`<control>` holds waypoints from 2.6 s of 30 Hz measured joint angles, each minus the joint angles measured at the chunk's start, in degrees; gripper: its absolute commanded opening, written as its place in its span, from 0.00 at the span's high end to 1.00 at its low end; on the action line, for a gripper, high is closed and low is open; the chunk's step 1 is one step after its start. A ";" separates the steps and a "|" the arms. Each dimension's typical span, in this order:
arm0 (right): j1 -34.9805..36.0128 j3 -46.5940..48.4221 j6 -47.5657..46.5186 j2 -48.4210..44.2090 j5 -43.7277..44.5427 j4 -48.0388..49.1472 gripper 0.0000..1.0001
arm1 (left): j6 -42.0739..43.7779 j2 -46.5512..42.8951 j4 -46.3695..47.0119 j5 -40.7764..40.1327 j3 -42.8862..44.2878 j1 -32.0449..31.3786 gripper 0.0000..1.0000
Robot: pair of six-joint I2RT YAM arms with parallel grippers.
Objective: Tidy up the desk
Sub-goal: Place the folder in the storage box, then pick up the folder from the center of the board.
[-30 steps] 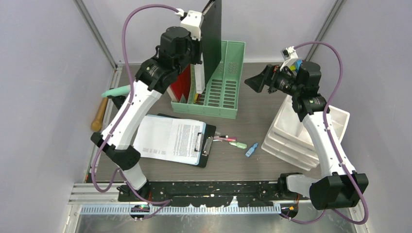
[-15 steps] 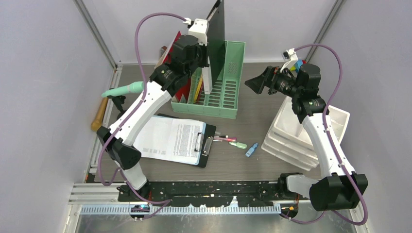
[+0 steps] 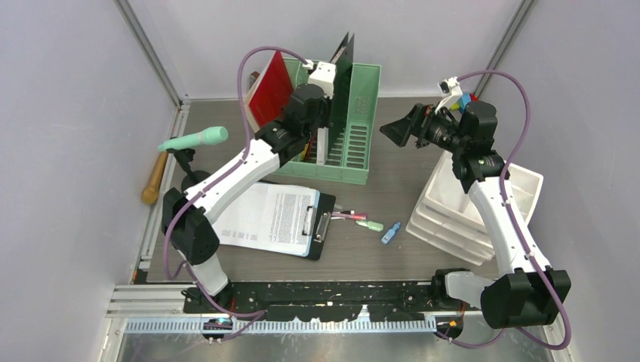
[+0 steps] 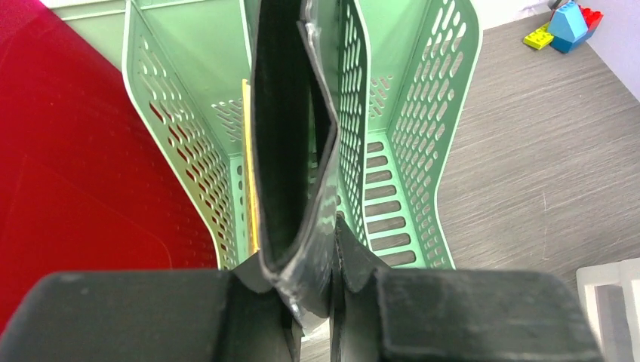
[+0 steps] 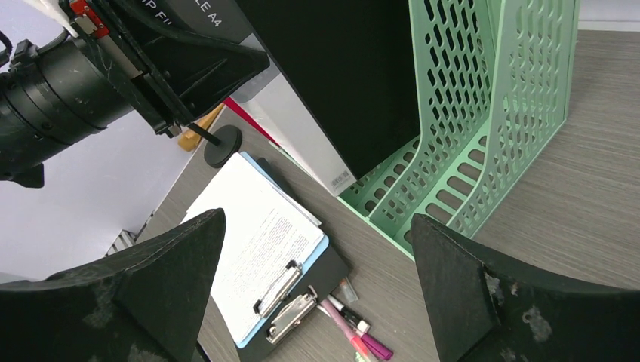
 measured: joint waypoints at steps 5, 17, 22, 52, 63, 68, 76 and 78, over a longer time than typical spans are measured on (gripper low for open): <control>0.00 -0.63 0.28 0.00 -0.15 0.74 0.00 | 1.42 -0.37 3.52 -1.16 -2.08 -0.90 1.00; 0.00 -1.36 0.46 -0.24 -0.55 1.64 0.00 | 1.92 -0.44 7.78 -4.90 -4.50 -1.27 1.00; 0.00 -1.68 0.48 -0.24 -0.57 1.81 0.00 | 1.81 -0.48 10.60 -5.62 -8.22 -1.29 0.97; 3.21 5.14 -5.97 2.27 7.04 -7.08 0.06 | 20.96 -19.87 -22.82 11.85 -8.90 -1.27 0.00; 20.22 9.92 -22.27 12.72 26.93 -17.44 0.11 | 33.31 -31.52 -35.52 12.09 -15.65 -0.50 0.00; 26.71 7.32 -30.64 16.11 33.03 -18.58 0.13 | 37.57 -34.07 -41.55 12.24 -22.32 0.26 0.00; 35.12 2.69 -38.18 16.81 29.94 -20.41 0.09 | 40.02 -40.00 -46.88 14.01 -33.14 9.81 0.00; 37.05 1.95 -38.42 16.81 29.00 -19.58 0.09 | 40.46 -40.98 -47.15 15.32 -35.23 14.53 0.00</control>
